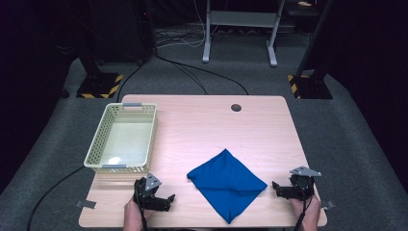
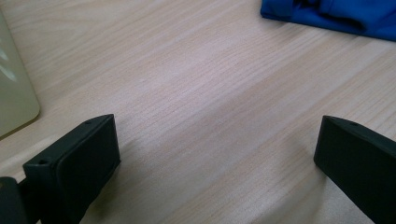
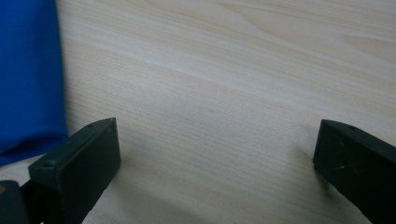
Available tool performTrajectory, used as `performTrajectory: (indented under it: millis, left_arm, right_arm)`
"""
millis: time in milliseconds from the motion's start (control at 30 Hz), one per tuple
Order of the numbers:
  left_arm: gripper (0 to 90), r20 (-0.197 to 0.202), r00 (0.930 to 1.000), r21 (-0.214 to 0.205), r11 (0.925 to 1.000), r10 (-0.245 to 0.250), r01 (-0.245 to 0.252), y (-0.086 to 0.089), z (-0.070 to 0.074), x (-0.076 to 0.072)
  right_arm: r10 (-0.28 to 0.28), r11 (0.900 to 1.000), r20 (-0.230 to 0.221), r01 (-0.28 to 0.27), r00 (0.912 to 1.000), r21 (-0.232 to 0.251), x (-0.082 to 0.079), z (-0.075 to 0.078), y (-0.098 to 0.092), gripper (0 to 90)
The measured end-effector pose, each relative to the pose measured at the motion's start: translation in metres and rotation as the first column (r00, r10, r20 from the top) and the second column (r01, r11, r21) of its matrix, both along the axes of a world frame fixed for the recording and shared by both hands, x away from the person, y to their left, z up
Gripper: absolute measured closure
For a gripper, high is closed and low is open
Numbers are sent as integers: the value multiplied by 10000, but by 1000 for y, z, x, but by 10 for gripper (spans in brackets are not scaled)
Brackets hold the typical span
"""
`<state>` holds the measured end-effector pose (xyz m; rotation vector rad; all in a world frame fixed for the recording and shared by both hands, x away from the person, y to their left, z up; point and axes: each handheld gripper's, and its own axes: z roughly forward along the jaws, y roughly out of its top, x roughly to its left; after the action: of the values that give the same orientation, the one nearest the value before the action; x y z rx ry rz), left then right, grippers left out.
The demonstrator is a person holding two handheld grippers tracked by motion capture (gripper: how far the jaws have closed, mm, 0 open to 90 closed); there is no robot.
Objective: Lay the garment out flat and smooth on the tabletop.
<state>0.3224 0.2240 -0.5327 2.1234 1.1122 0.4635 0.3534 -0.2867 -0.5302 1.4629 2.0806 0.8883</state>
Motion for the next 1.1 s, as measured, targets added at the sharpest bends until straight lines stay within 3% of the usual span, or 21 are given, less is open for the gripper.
performTrajectory:
  millis: [300, 367, 433, 500, 600, 700, 833, 933, 1100]
  left_arm:
    - [0, 4, 9997, 7, 9997, -226, 226, -3, 1, -2]
    - [0, 89, 9995, -215, 9993, -303, 305, -7, 3, -4]
    - [0, 227, 9988, -412, 9982, -426, 435, -12, 8, -5]
    - [0, 394, 9976, -454, 9972, -576, 593, -20, 14, -7]
    - [0, 525, 9955, -514, 9953, -793, 820, -31, 20, -7]
    - [0, 492, 9942, -362, 9946, -957, 975, -41, 21, -4]
    - [0, 327, 9939, -475, 9931, -1056, 1070, -54, 19, 1]
    - [0, 317, 9926, -509, 9916, -1173, 1189, -67, 19, 4]
    - [0, 140, 9896, -489, 9884, -1435, 1440, -88, 17, 8]
  right_arm:
    - [19, 10000, 59, -19, 10000, -44, -1, 0, 1, 13]
    - [-80, 10000, 182, 80, 9998, 6, 0, 2, 1, 23]
    - [-151, 9978, 421, 123, 9990, 656, -2, 5, 1, 26]
    - [-99, 9963, 498, 55, 9987, 862, -2, 8, 6, 26]
    - [293, 9977, 428, -319, 9987, 595, -1, 18, 21, 22]
    - [649, 9946, 590, -693, 9961, 774, 0, 31, 37, 21]
    - [1134, 9891, 748, -1197, 9907, 860, 1, 44, 60, 27]
    - [1762, 9818, 605, -1798, 9825, 609, 1, 46, 80, 35]
    - [2657, 9638, -10, -2656, 9641, 239, 2, 36, 113, 50]
